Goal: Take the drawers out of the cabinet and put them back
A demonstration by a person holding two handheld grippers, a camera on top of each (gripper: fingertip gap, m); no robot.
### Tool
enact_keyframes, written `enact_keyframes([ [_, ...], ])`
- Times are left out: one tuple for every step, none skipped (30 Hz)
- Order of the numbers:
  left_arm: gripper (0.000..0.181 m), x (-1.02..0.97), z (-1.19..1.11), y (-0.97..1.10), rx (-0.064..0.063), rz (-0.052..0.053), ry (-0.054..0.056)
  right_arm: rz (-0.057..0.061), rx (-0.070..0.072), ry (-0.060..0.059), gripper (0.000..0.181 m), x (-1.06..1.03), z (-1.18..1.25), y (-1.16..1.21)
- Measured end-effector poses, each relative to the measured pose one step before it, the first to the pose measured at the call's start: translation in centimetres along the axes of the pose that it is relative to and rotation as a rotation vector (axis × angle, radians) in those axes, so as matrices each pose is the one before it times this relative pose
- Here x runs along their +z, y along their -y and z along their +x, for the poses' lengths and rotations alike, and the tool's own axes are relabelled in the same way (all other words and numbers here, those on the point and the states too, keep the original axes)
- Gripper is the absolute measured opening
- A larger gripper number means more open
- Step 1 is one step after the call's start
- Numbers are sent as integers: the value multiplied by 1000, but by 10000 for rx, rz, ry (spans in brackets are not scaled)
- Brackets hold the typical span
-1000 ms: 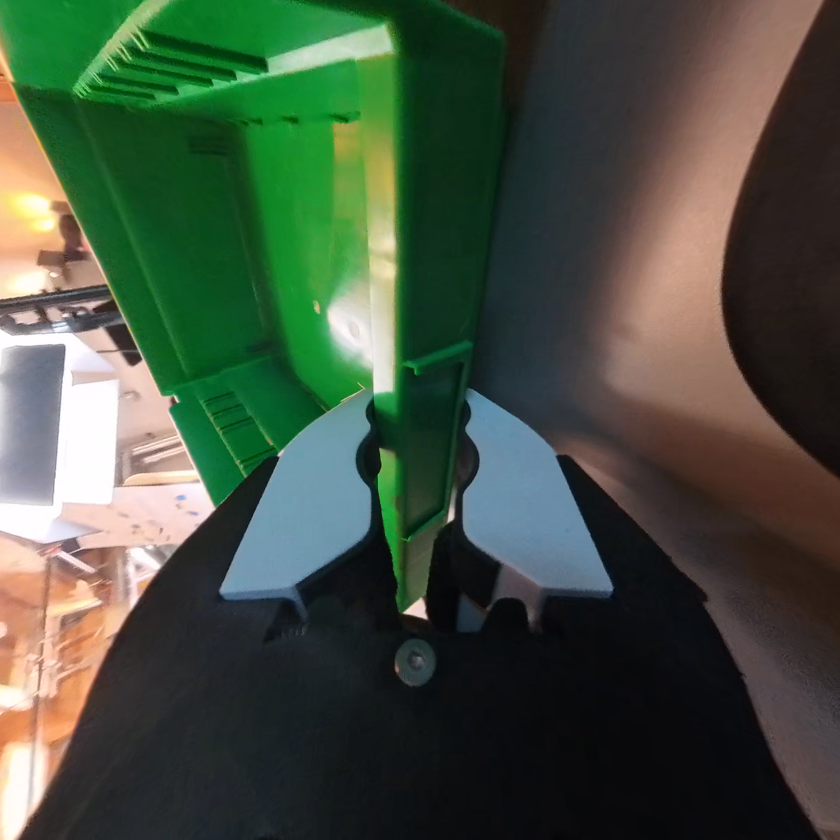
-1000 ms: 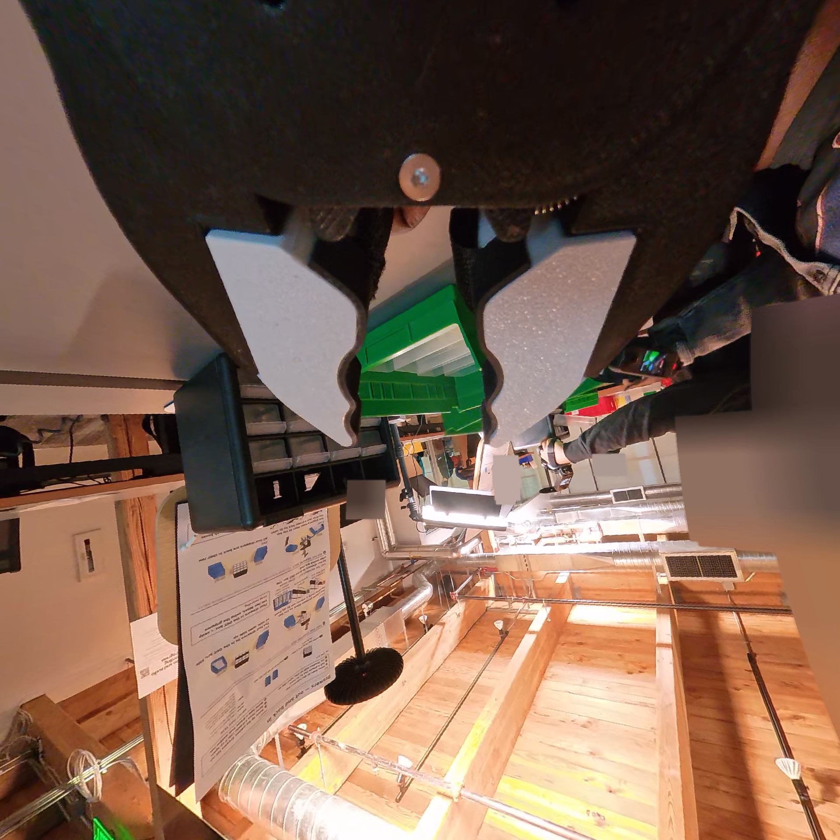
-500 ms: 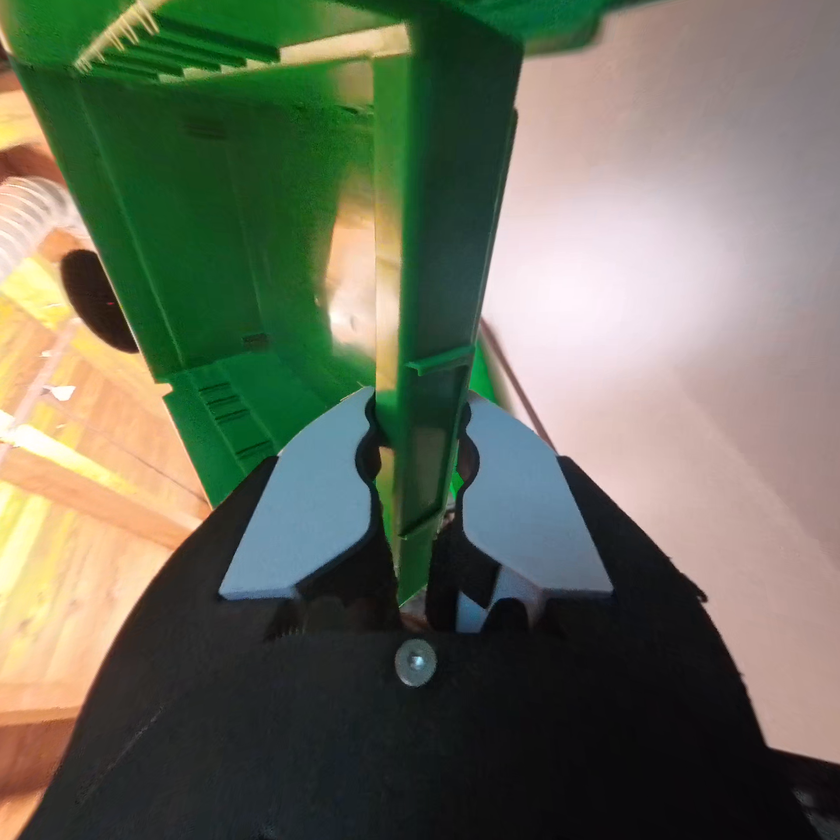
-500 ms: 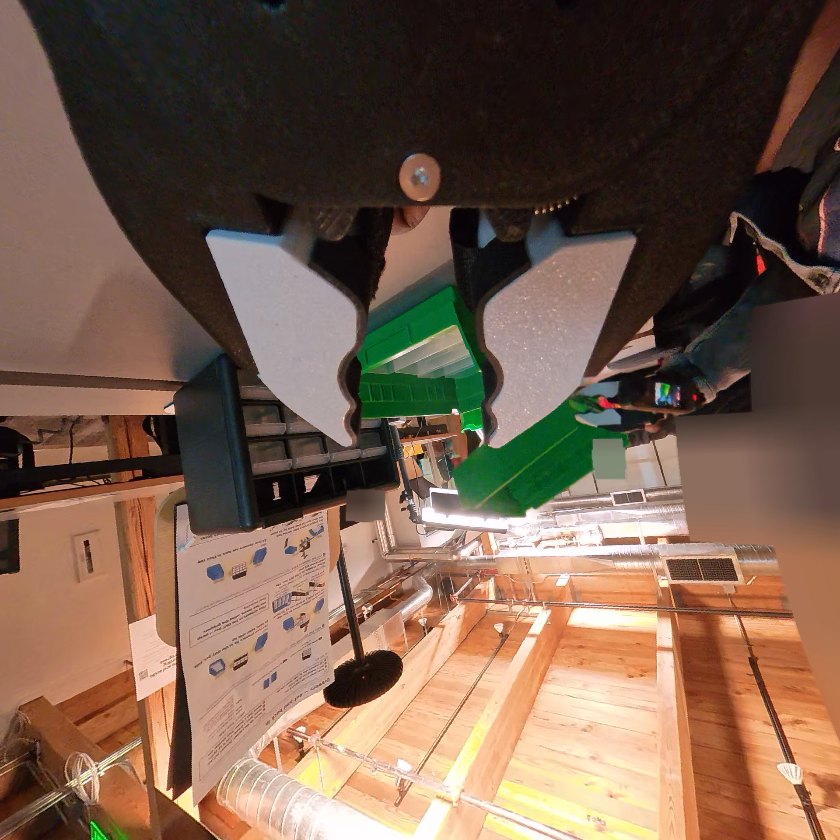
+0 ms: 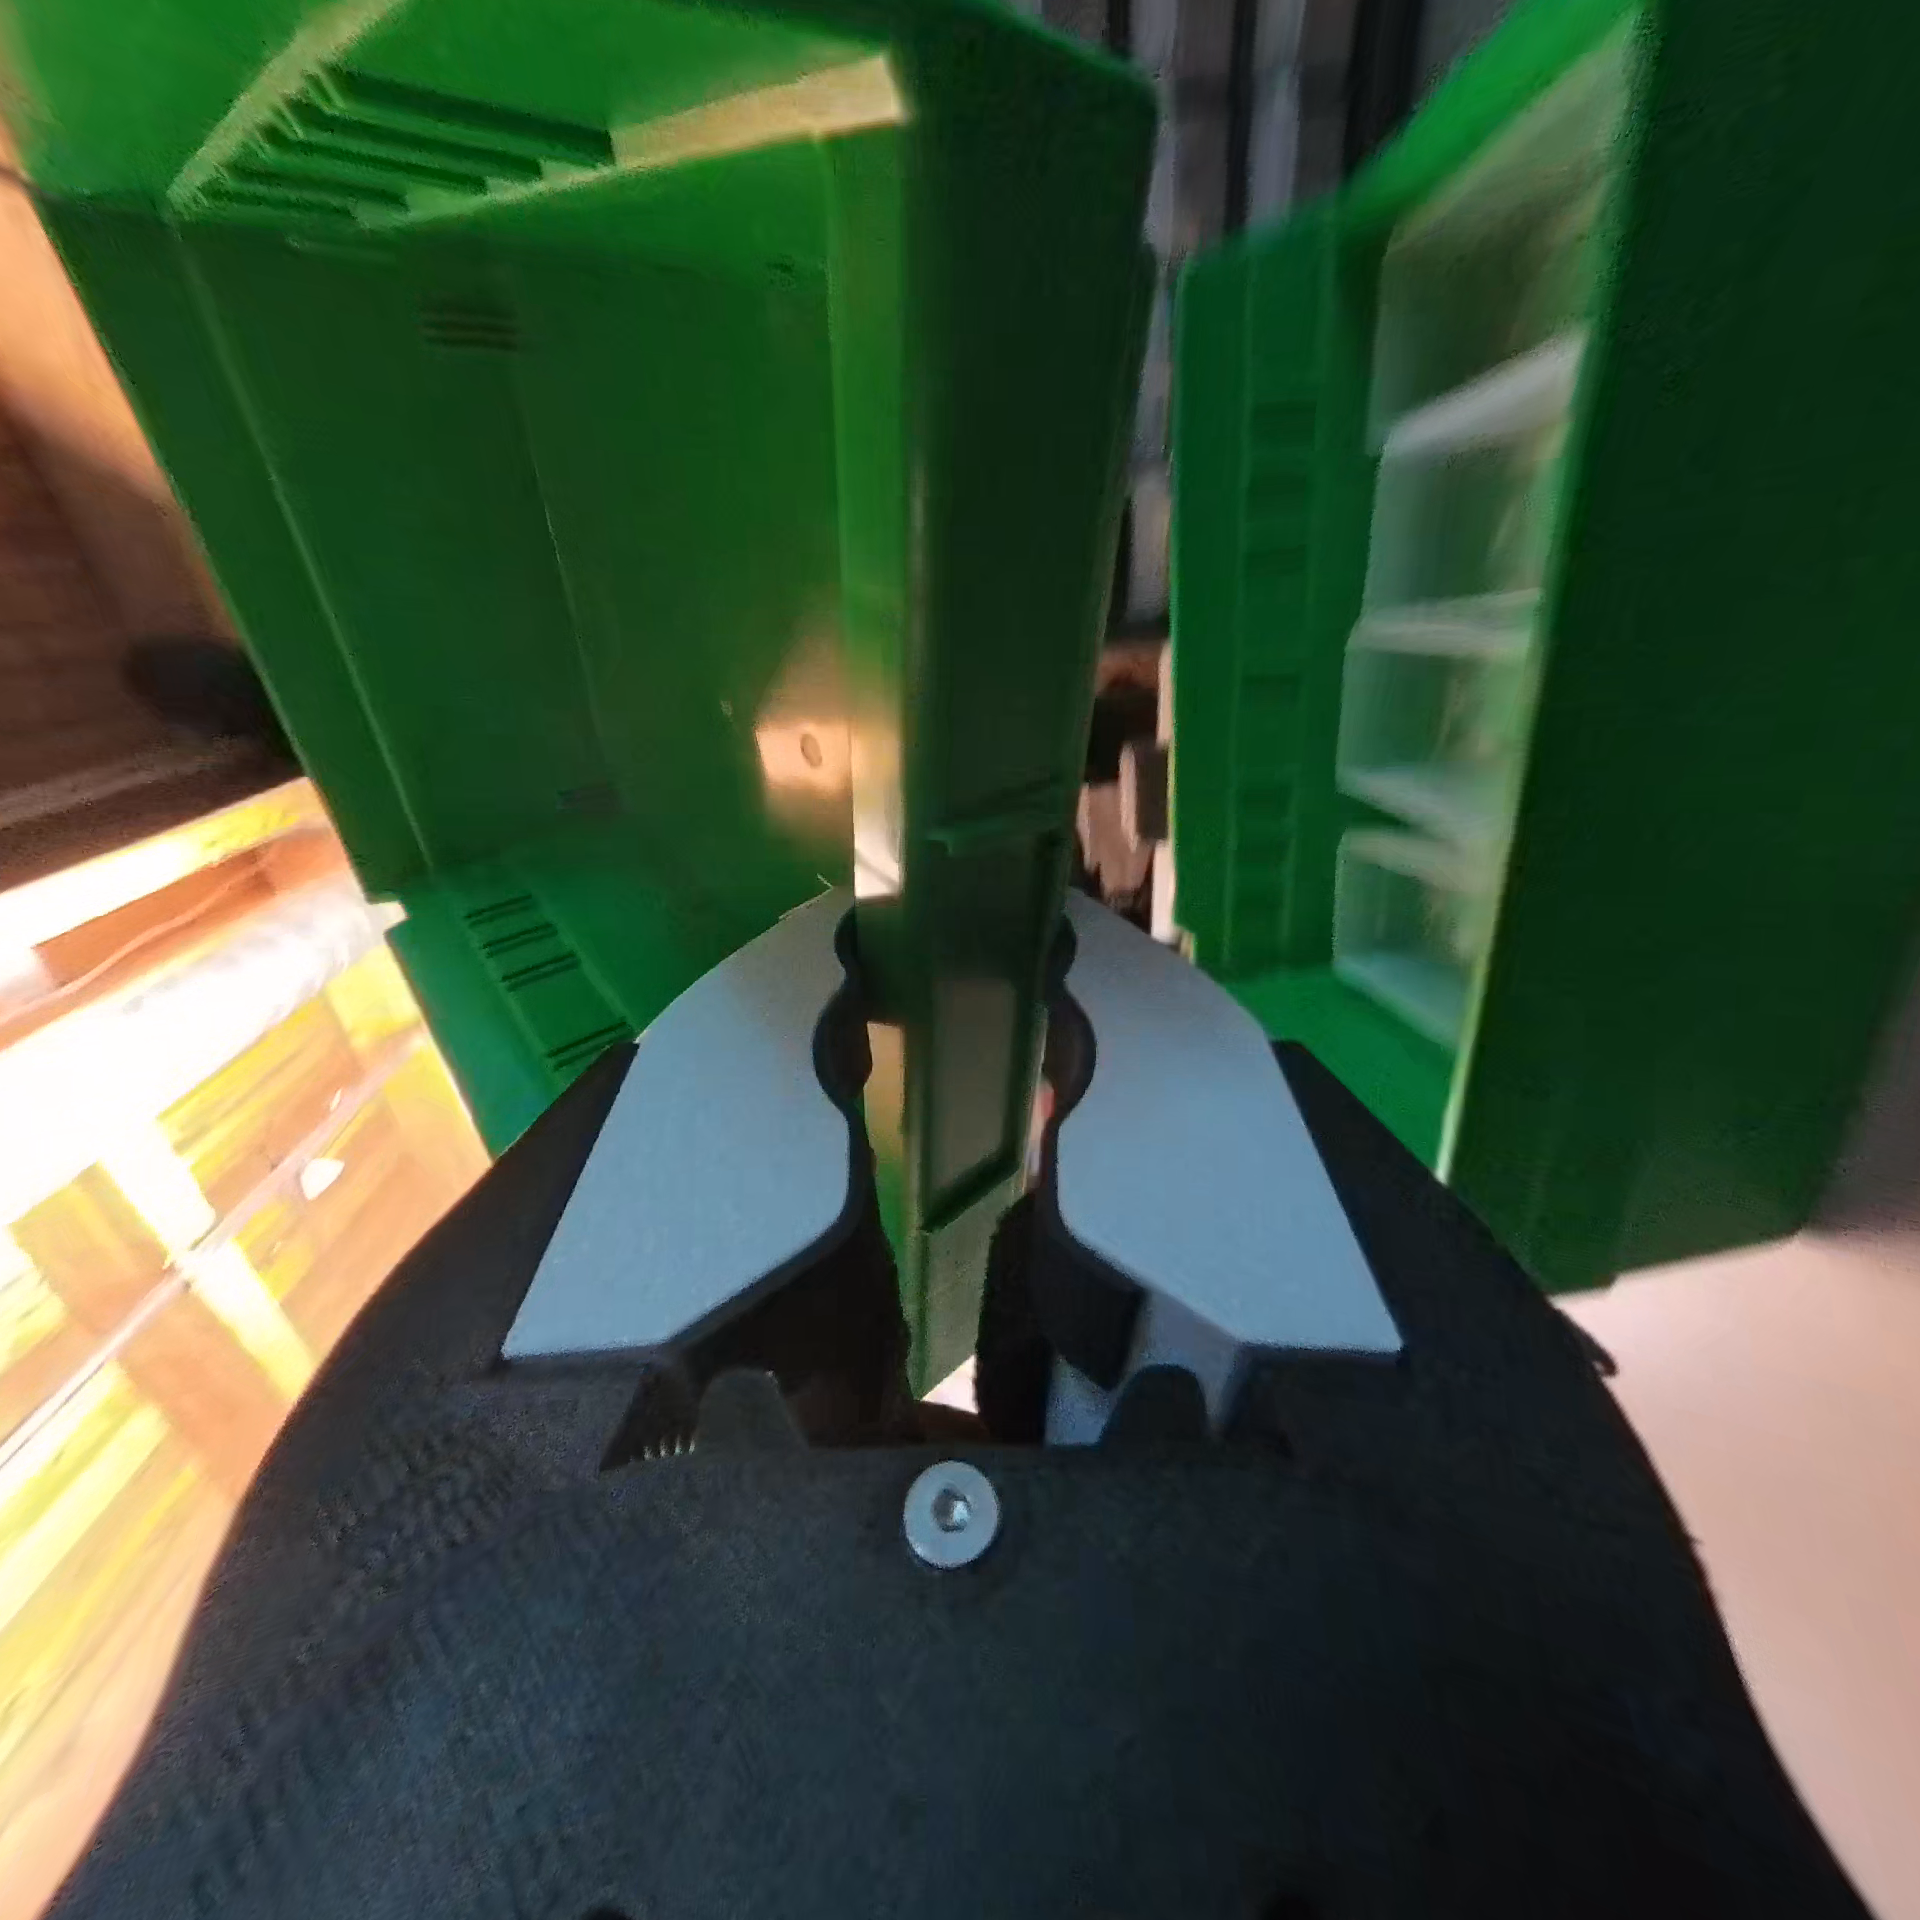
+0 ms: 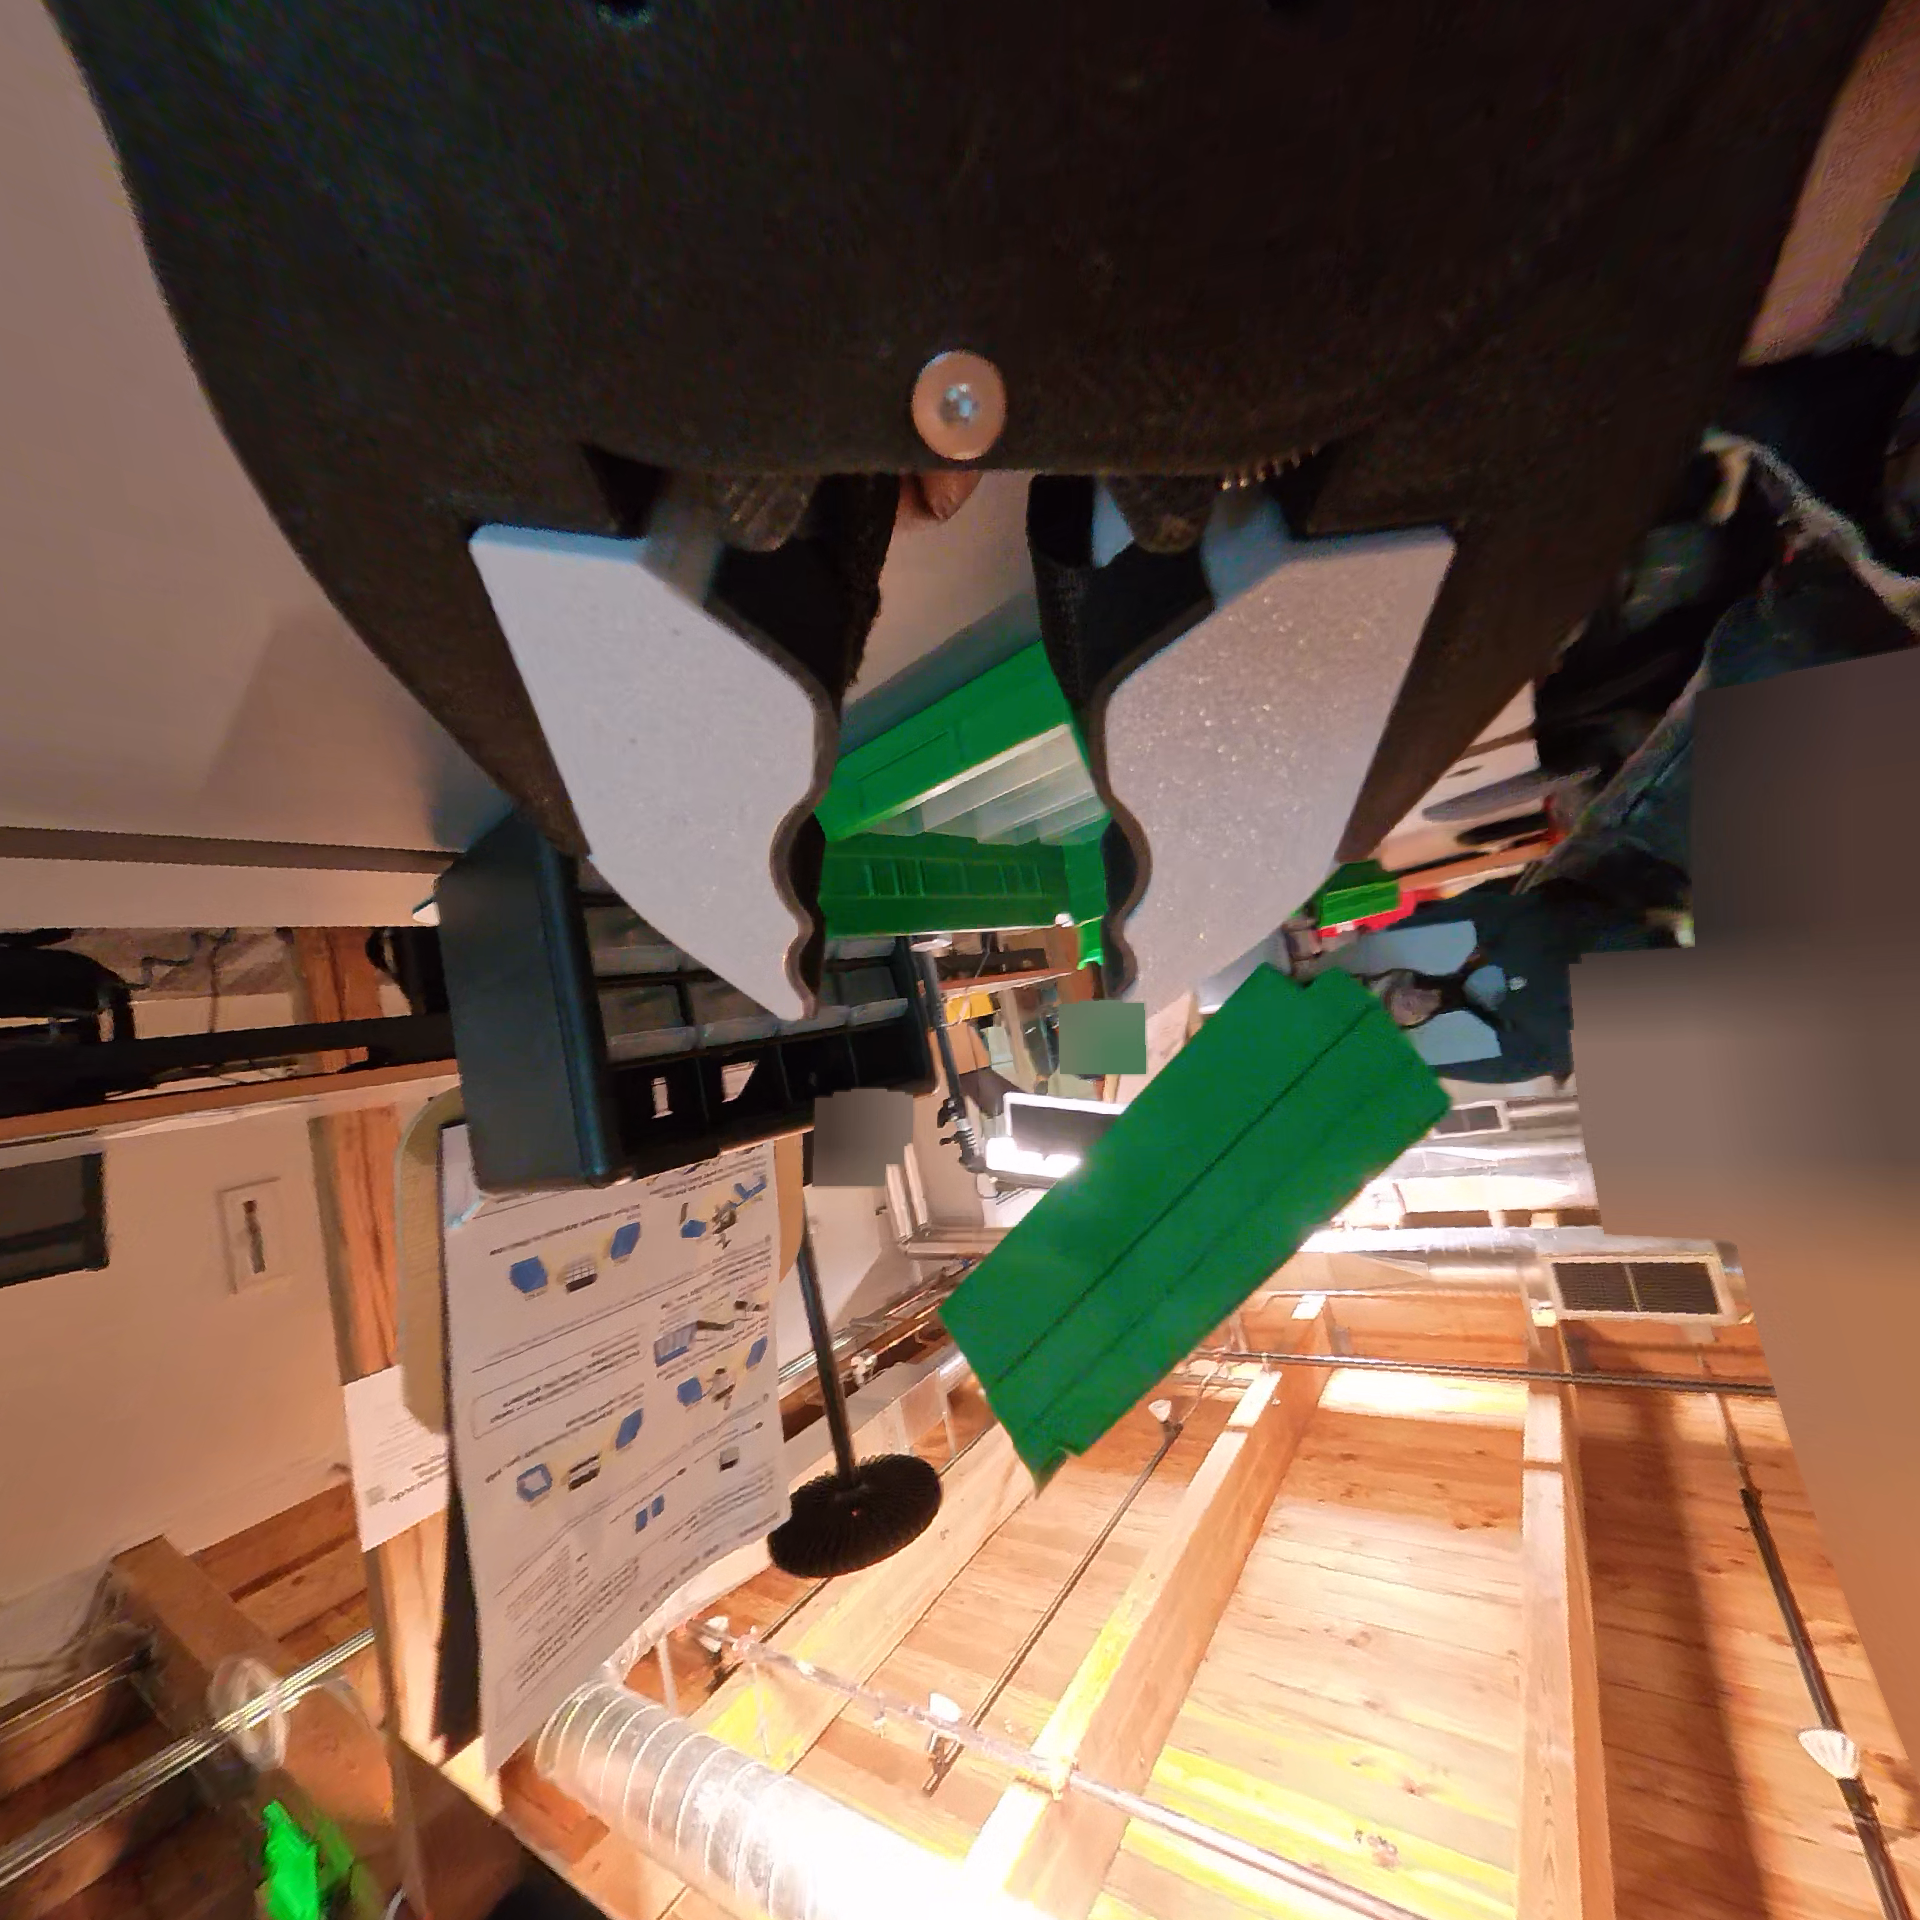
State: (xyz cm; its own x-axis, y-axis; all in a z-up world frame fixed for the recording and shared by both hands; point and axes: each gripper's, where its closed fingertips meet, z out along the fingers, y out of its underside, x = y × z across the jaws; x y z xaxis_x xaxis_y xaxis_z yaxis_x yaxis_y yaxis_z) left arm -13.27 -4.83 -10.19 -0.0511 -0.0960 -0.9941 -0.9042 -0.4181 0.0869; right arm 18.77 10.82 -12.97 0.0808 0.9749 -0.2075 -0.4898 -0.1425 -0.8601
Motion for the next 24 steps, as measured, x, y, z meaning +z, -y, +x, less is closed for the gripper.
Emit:
enact_keyframes([
  [30,83,139,2149,-152,511,-112,160,-98,-249,51,-124,342,278],
  [30,170,209,2096,-125,493,-113,211,-90,-336,51,-168,511,368],
  [30,239,252,2009,-90,448,-112,273,-94,-451,51,-246,681,479],
  [30,282,268,1868,-42,411,-105,335,-50,-528,51,-299,843,550],
  [30,340,240,1703,0,359,-88,398,46,-514,51,-341,887,629],
  [30,369,205,1564,58,317,-70,430,118,-439,50,-373,802,683],
  [30,370,149,1428,113,273,-60,382,121,-412,49,-372,785,666],
  [30,378,115,1352,76,241,-55,337,57,-427,49,-378,788,634],
  [30,416,139,1249,71,217,-79,310,-44,-388,48,-358,694,590],
  [31,479,208,1149,17,186,-123,250,-110,-323,47,-303,568,485],
  [31,494,357,1086,10,139,-189,140,-136,-318,45,-232,525,323],
  [30,523,507,1033,-18,115,-253,75,-151,-283,45,-160,442,211],
  [30,603,654,943,-54,98,-303,72,-145,-233,45,-134,322,195],
  [30,665,769,837,-44,96,-335,115,-156,-155,45,-108,172,247],
  [30,725,811,731,-69,78,-338,101,-153,-115,45,-87,81,199],
  [30,759,786,648,0,68,-320,52,-144,-95,45,-48,63,111],
  [30,773,714,539,73,18,-282,36,-120,-66,45,-53,30,84],
  [30,753,574,476,105,-8,-223,53,-80,-52,45,-40,38,111],
  [31,759,449,381,123,-46,-170,58,-26,-37,45,-48,42,105],
  [31,743,320,295,148,-79,-133,57,25,-46,45,-54,107,105],
  [31,732,245,273,80,-54,-122,73,48,-72,45,-65,174,130],
  [31,754,209,236,46,-47,-131,93,53,-101,45,-94,223,175],
  [31,766,261,185,20,-51,-160,106,32,-118,45,-109,245,191],
  [31,724,296,199,-41,-17,-179,90,15,-65,45,-79,150,157],
])
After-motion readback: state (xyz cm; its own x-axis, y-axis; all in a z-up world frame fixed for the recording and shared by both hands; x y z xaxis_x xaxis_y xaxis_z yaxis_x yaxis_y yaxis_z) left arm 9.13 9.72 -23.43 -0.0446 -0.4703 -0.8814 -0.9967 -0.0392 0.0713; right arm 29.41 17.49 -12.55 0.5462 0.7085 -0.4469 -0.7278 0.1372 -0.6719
